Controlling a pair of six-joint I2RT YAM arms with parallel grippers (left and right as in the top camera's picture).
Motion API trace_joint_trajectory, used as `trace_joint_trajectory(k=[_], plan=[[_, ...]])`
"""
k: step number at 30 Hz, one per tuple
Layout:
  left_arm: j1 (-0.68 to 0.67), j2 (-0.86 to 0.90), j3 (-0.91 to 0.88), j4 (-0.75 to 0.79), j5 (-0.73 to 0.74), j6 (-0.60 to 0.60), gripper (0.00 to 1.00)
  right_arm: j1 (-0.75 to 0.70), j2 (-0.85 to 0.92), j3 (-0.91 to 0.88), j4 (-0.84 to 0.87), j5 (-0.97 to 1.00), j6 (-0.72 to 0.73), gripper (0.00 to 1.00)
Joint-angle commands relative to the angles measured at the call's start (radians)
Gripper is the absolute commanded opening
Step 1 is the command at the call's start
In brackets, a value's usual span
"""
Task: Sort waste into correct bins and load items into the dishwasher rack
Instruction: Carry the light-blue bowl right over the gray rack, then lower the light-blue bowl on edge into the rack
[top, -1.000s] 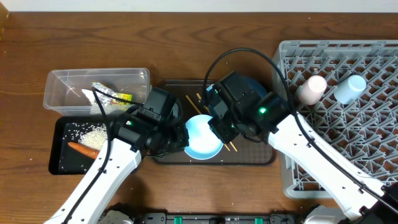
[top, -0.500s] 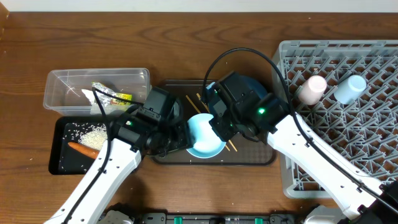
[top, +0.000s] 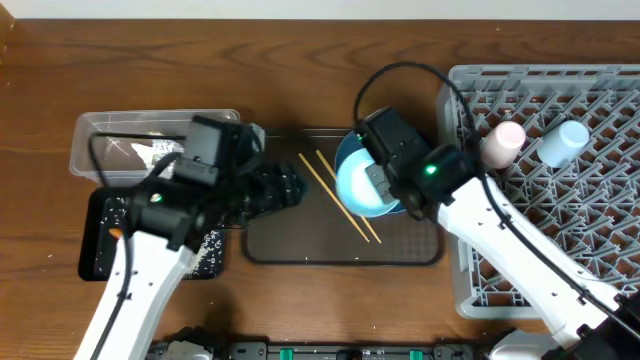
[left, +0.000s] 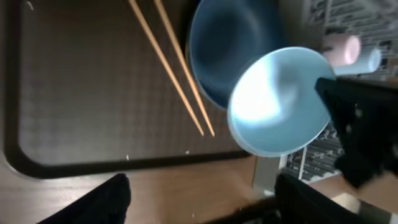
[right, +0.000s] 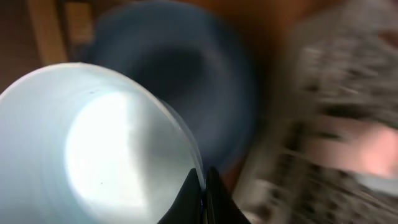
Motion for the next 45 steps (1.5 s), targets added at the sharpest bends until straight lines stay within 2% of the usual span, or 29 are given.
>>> trace_joint_trajectory(k=[1, 3, 6, 18, 23, 28, 35, 45], plan=[[0.018, -0.012, 0.016, -0.005, 0.01, 0.021, 0.8, -0.042, -0.01, -0.005, -0.017, 0.283, 0.021, 0.01], [0.018, -0.01, 0.014, -0.006, 0.01, 0.021, 0.91, -0.07, -0.02, -0.005, -0.034, 0.379, 0.021, 0.01], [0.018, -0.01, 0.012, -0.006, 0.01, 0.021, 0.94, -0.119, -0.042, -0.005, -0.049, 0.516, 0.02, 0.01], [0.018, -0.01, 0.013, -0.006, 0.01, 0.021, 1.0, -0.289, -0.177, -0.005, -0.187, 0.849, 0.021, 0.01], [0.018, -0.01, 0.013, -0.006, 0.01, 0.021, 0.99, -0.372, -0.183, -0.005, -0.251, 1.013, 0.112, 0.01], [0.018, -0.01, 0.012, -0.006, 0.01, 0.021, 0.99, -0.475, -0.183, -0.005, -0.317, 1.122, 0.114, 0.01], [0.018, -0.01, 0.013, -0.006, 0.01, 0.021, 0.99, -0.605, -0.183, -0.005, -0.349, 1.065, 0.113, 0.01], [0.018, -0.01, 0.012, -0.006, 0.01, 0.021, 0.98, -0.671, -0.183, -0.016, -0.407, 0.999, 0.097, 0.01]])
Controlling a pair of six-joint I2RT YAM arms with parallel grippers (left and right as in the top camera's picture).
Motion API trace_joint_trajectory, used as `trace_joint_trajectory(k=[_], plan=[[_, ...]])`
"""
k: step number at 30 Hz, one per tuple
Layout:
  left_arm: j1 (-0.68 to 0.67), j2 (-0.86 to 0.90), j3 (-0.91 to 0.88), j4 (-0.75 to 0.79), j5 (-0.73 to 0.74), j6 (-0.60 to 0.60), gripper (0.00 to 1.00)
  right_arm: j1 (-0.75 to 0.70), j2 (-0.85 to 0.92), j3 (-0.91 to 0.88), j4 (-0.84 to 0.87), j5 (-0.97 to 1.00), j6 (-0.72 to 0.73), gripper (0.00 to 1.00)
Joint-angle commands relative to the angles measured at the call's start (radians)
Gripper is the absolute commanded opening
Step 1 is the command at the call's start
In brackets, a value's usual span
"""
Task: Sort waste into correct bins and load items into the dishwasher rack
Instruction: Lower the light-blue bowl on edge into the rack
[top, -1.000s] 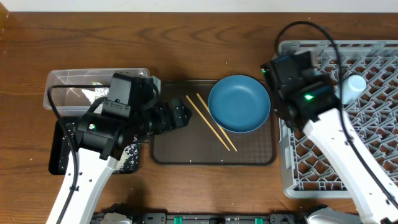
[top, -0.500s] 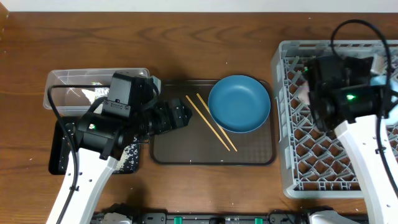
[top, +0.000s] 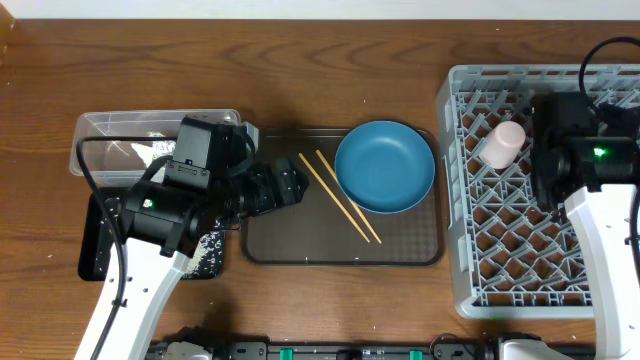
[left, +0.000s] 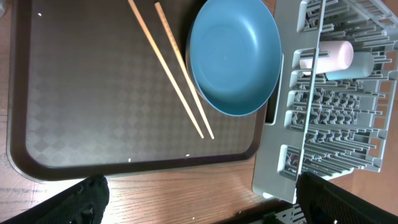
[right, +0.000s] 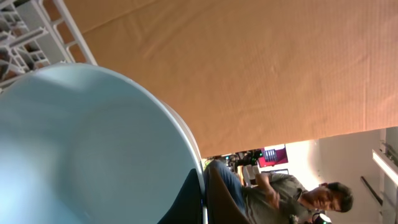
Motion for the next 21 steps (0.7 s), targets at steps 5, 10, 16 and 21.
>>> trace_joint_trajectory(k=[5, 10, 16, 21], plan=[[0.004, 0.0, 0.012, -0.002, 0.01, 0.014, 0.98, -0.085, -0.007, -0.094, 0.018, -0.045, -0.029, 0.01], [0.004, 0.0, 0.012, -0.002, 0.01, 0.014, 0.98, -0.074, -0.003, -0.209, 0.101, -0.044, -0.102, 0.01], [0.004, 0.0, 0.012, -0.002, 0.01, 0.014, 0.98, -0.054, -0.001, -0.303, 0.259, -0.087, -0.195, 0.01], [0.004, 0.0, 0.012, -0.002, 0.01, 0.014, 0.98, -0.027, 0.005, -0.311, 0.311, -0.187, -0.201, 0.01]])
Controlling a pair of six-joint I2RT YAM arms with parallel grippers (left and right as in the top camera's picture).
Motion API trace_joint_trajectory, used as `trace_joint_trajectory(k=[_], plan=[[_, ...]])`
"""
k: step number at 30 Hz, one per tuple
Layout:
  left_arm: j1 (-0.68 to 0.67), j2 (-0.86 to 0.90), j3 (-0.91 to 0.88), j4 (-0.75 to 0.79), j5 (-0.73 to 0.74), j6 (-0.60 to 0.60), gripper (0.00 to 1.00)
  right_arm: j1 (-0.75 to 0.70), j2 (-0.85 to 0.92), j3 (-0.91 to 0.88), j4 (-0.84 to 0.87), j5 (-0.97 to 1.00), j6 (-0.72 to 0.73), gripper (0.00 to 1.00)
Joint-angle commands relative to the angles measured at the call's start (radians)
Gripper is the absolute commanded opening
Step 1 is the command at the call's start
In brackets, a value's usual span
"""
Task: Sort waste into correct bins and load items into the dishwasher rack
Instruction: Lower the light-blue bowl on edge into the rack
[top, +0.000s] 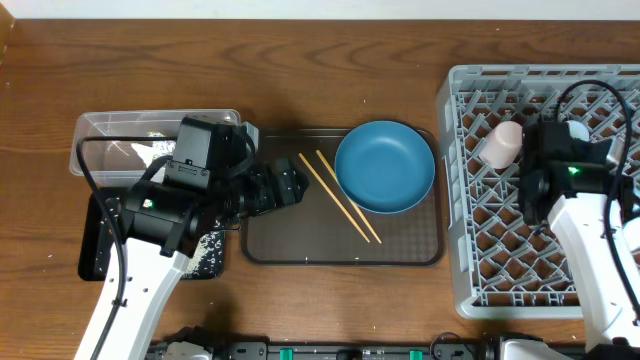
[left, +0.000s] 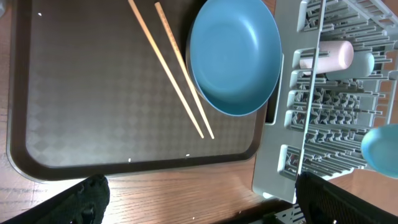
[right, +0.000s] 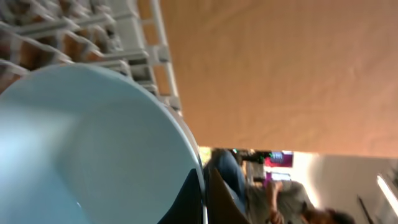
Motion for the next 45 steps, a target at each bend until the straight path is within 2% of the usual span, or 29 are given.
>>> trace_joint_trajectory(k=[1, 10, 14, 18, 21, 28, 45], plan=[[0.004, 0.0, 0.012, -0.003, 0.01, 0.014, 0.98, 0.021, 0.007, -0.004, 0.018, -0.07, -0.027, 0.01], [0.004, 0.0, 0.012, -0.003, 0.01, 0.014, 0.98, 0.03, 0.02, -0.029, 0.02, -0.097, -0.045, 0.01], [0.004, 0.0, 0.012, -0.003, 0.01, 0.014, 0.98, 0.033, 0.02, -0.051, 0.071, -0.125, -0.18, 0.01], [0.004, 0.0, 0.012, -0.003, 0.01, 0.014, 0.98, 0.033, 0.024, -0.077, 0.13, -0.119, -0.41, 0.01], [0.004, 0.0, 0.012, -0.003, 0.01, 0.014, 0.98, 0.033, 0.026, -0.084, 0.168, -0.105, -0.474, 0.01], [0.004, 0.0, 0.012, -0.003, 0.01, 0.014, 0.98, 0.082, 0.026, -0.084, 0.221, -0.106, -0.481, 0.01], [0.004, 0.0, 0.012, -0.003, 0.01, 0.014, 0.98, 0.163, 0.026, -0.084, 0.22, -0.118, -0.498, 0.01]])
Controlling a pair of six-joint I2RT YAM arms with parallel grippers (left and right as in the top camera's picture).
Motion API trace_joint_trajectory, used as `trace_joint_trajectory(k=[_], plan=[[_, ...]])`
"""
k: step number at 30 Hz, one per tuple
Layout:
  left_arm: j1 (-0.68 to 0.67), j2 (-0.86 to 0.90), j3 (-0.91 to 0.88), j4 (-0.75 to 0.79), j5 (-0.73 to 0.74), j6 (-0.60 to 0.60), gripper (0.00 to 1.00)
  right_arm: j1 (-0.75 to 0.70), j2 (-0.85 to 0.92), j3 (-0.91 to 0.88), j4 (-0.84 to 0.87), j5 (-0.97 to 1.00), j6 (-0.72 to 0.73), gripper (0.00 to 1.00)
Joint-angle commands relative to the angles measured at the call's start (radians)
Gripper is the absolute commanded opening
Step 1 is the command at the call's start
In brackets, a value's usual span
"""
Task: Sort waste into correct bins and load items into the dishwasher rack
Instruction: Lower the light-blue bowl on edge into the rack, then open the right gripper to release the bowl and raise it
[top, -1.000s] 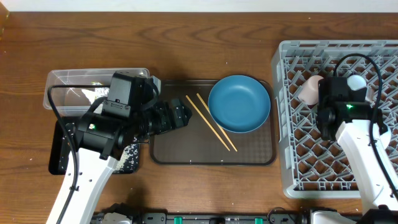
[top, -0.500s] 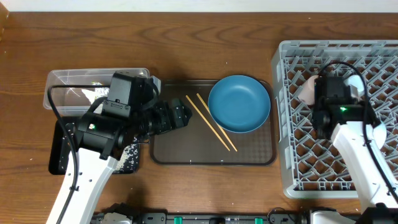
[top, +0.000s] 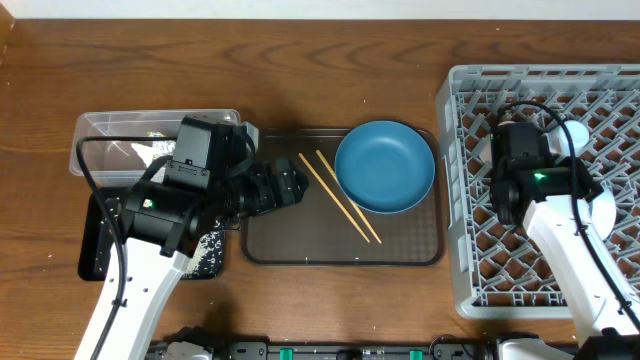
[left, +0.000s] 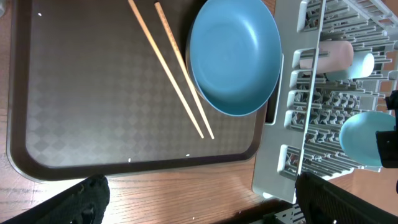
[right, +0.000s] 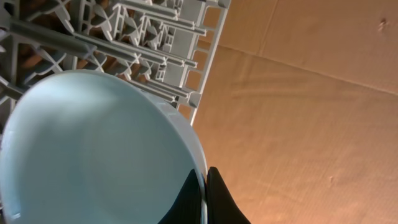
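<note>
My right gripper (right: 204, 186) is shut on the rim of a light-blue bowl (right: 93, 155), held on edge over the tines of the grey dishwasher rack (top: 600, 290). The same bowl (left: 364, 138) shows over the rack in the left wrist view. A darker blue bowl (top: 385, 167) and two wooden chopsticks (top: 340, 197) lie on the brown tray (top: 300, 245). My left gripper (top: 288, 186) hangs open over the tray's left part, its fingers (left: 87, 199) wide apart and empty.
A pink cup (left: 326, 56) and a pale blue cup (left: 364, 62) lie in the rack's back part. A clear plastic container (top: 120, 135) and a black bin (top: 95, 250) with scraps sit left of the tray.
My right gripper has shifted a little left and forward over the rack with the light-blue bowl, which now sits close against the tines. The left arm has not moved.
My right gripper first held the light-blue bowl above the darker bowl on the tray. Then it held it over the back of the rack, then lower by the cups, and now among the rack's tines. My left gripper stayed open over the tray.
</note>
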Motion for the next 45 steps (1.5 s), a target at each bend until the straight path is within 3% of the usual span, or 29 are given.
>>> trace_joint_trajectory(k=[1, 20, 24, 26, 37, 45], plan=[[0.004, 0.0, 0.012, -0.002, 0.01, 0.014, 0.98, 0.038, 0.006, -0.005, 0.002, -0.021, 0.002, 0.01], [0.004, 0.0, 0.012, -0.002, 0.01, 0.014, 0.98, 0.126, 0.006, -0.005, -0.121, -0.136, 0.152, 0.03], [0.004, 0.0, 0.012, -0.002, 0.01, 0.014, 0.98, 0.13, 0.006, -0.005, -0.125, -0.171, 0.152, 0.26], [0.004, 0.0, 0.012, -0.002, 0.01, 0.014, 0.98, 0.13, 0.006, -0.005, -0.126, -0.211, 0.152, 0.33], [0.004, 0.0, 0.012, -0.002, 0.01, 0.014, 0.98, 0.145, 0.003, -0.004, -0.1, -0.48, 0.152, 0.59], [0.004, 0.0, 0.012, -0.002, 0.01, 0.014, 0.98, 0.214, -0.05, 0.012, -0.09, -0.483, 0.177, 0.64]])
